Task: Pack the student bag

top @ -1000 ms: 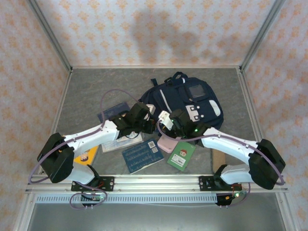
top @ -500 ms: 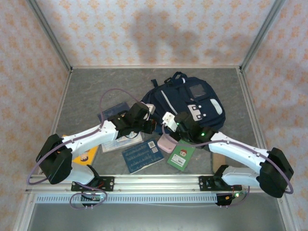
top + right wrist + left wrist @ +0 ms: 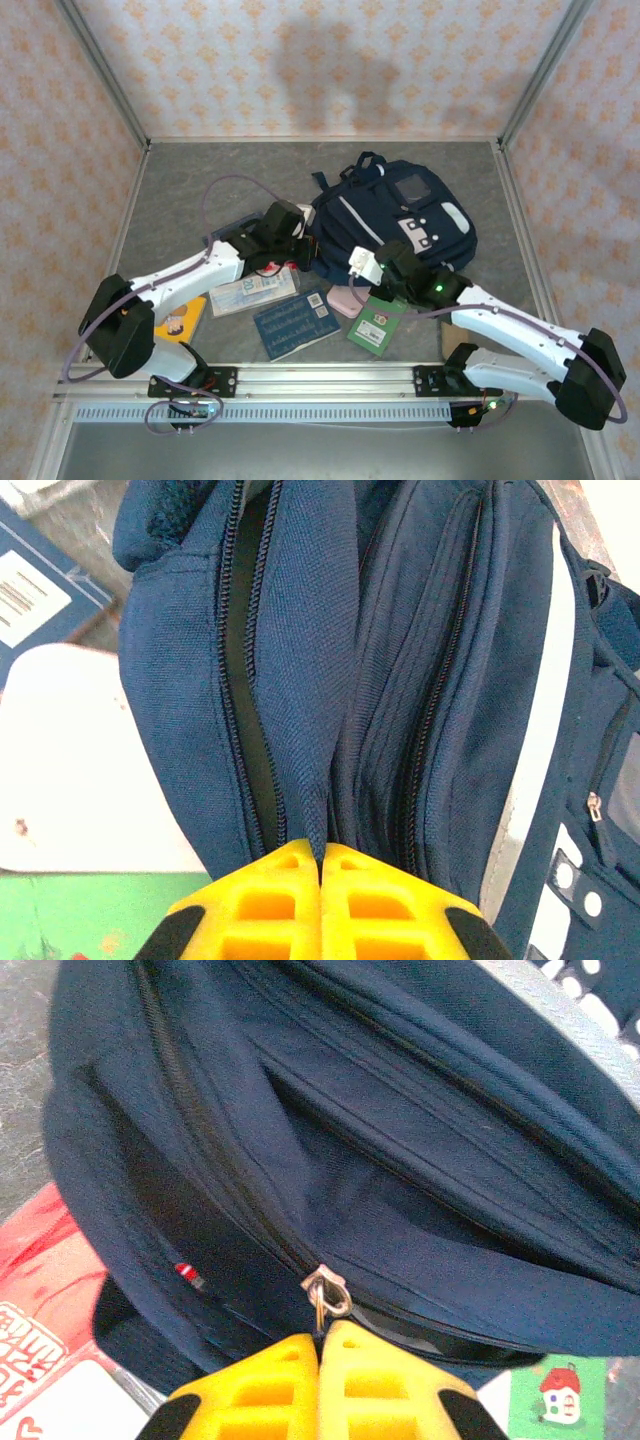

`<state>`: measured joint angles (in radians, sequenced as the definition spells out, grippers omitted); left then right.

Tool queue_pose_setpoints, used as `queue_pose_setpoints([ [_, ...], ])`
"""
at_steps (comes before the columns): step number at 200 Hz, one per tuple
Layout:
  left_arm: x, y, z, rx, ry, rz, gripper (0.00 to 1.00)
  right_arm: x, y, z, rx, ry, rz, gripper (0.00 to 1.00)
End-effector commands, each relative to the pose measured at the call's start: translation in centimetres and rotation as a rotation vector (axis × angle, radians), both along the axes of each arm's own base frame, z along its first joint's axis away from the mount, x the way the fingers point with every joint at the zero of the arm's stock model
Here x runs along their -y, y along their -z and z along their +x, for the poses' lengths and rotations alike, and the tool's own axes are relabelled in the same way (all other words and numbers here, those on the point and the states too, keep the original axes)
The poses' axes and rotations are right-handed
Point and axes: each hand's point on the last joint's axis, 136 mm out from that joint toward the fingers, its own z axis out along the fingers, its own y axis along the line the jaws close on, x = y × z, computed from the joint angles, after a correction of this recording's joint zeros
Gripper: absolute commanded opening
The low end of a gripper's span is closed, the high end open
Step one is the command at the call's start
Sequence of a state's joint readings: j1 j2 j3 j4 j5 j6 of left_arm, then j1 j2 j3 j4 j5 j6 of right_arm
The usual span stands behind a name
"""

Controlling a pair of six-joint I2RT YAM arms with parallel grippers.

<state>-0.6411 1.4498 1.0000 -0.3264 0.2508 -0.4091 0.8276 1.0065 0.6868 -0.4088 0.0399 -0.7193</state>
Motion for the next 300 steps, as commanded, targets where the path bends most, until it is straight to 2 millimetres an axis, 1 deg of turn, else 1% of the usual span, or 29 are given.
queue_pose_setpoints([
  [1, -1.0, 0.4, 1.5, 0.015, -0.034, 0.054, 0.0, 2.9, 0.5, -0.2, 0.031, 0.02, -0.125, 0.0],
  [26, -0.1, 0.9, 2.1, 0.0, -0.027, 0.031, 0.0, 2.9, 0.7, -1.2, -0.016, -0.006, -0.087, 0.0],
  [41, 0.9, 0.7, 2.2, -0.008, -0.011, -0.015, 0.0, 2.0, -0.1, -2.1, -0.051, -0.024, 0.001, 0.0],
  [46, 1.2, 0.5, 2.2, -0.006, -0.005, -0.034, 0.0, 1.5, -0.5, -2.5, -0.071, -0.037, 0.047, 0.11],
  [54, 1.5, 0.2, 2.1, -0.003, -0.006, -0.06, 0.0, 0.7, -1.2, -3.3, -0.105, -0.062, 0.114, 0.3],
  [58, 1.6, 0.0, 2.0, -0.003, -0.004, -0.071, 0.0, 0.3, -1.7, -3.6, -0.116, -0.07, 0.144, 0.38],
  [66, 1.7, -0.3, 2.0, 0.004, -0.004, -0.088, 0.0, -0.4, -2.6, -3.8, -0.139, -0.059, 0.209, 0.45],
  [75, 1.8, -0.5, 1.7, 0.003, -0.001, -0.101, 0.0, -1.0, -3.5, -3.8, -0.156, -0.046, 0.266, 0.49],
  [88, 1.8, -0.9, 1.4, 0.003, -0.002, -0.122, 0.0, -1.8, -4.4, -3.4, -0.171, -0.026, 0.322, 0.51],
  [102, 1.8, -1.1, 0.9, 0.005, 0.001, -0.143, 0.0, -2.7, -4.7, -2.5, -0.184, 0.011, 0.358, 0.51],
  [116, 1.6, -1.0, 0.5, 0.004, 0.003, -0.146, 0.0, -3.8, -4.5, -1.3, -0.193, 0.039, 0.386, 0.52],
  [132, 1.4, -0.8, 0.2, -0.001, 0.0, -0.148, 0.0, -4.7, -4.7, 0.6, -0.177, 0.093, 0.413, 0.52],
  [158, 1.3, -0.7, -0.1, -0.003, -0.005, -0.151, 0.0, -6.8, -4.2, 2.2, -0.2, 0.089, 0.425, 0.52],
  [160, 1.3, -0.7, -0.1, -0.002, -0.004, -0.151, 0.0, -7.0, -4.3, 2.3, -0.198, 0.088, 0.433, 0.52],
  [163, 1.3, -0.8, -0.1, -0.001, -0.003, -0.153, 0.0, -7.3, -3.5, 2.6, -0.215, 0.093, 0.42, 0.52],
  [169, 1.3, -0.7, -0.1, 0.0, -0.004, -0.151, 0.0, -7.8, -3.1, 2.9, -0.225, 0.096, 0.423, 0.52],
  [188, 1.3, -0.7, -0.1, 0.0, -0.006, -0.152, 0.0, -9.1, -2.6, 4.1, -0.241, 0.109, 0.439, 0.52],
  [217, 1.3, -0.9, -0.2, 0.006, -0.006, -0.159, 0.0, -9.6, -2.0, 6.2, -0.212, 0.159, 0.426, 0.51],
  [229, 1.3, -1.1, -0.2, 0.009, -0.005, -0.16, 0.0, -10.0, -1.3, 6.5, -0.227, 0.159, 0.409, 0.5],
  [242, 1.3, -1.2, -0.2, 0.012, -0.004, -0.16, 0.0, -9.9, -0.3, 7.1, -0.229, 0.183, 0.376, 0.46],
  [248, 1.2, -1.3, -0.2, 0.016, -0.006, -0.161, 0.0, -9.7, 0.3, 7.3, -0.233, 0.198, 0.362, 0.44],
  [255, 1.2, -1.3, -0.2, 0.016, -0.007, -0.162, 0.0, -9.6, 0.8, 7.5, -0.237, 0.21, 0.349, 0.38],
  [266, 1.2, -1.4, -0.2, 0.017, -0.008, -0.165, 0.0, -9.3, 1.6, 7.7, -0.246, 0.221, 0.319, 0.23],
  [276, 1.2, -1.5, -0.2, 0.021, -0.008, -0.161, 0.0, -9.0, 1.7, 7.8, -0.243, 0.23, 0.303, 0.07],
  [283, 1.1, -1.4, -0.2, 0.022, -0.01, -0.156, 0.0, -8.7, 1.6, 7.8, -0.238, 0.232, 0.3, 0.0],
  [300, 0.8, -1.4, 0.1, 0.033, -0.016, -0.135, 0.0, -8.1, 0.5, 7.5, -0.203, 0.217, 0.314, 0.0],
])
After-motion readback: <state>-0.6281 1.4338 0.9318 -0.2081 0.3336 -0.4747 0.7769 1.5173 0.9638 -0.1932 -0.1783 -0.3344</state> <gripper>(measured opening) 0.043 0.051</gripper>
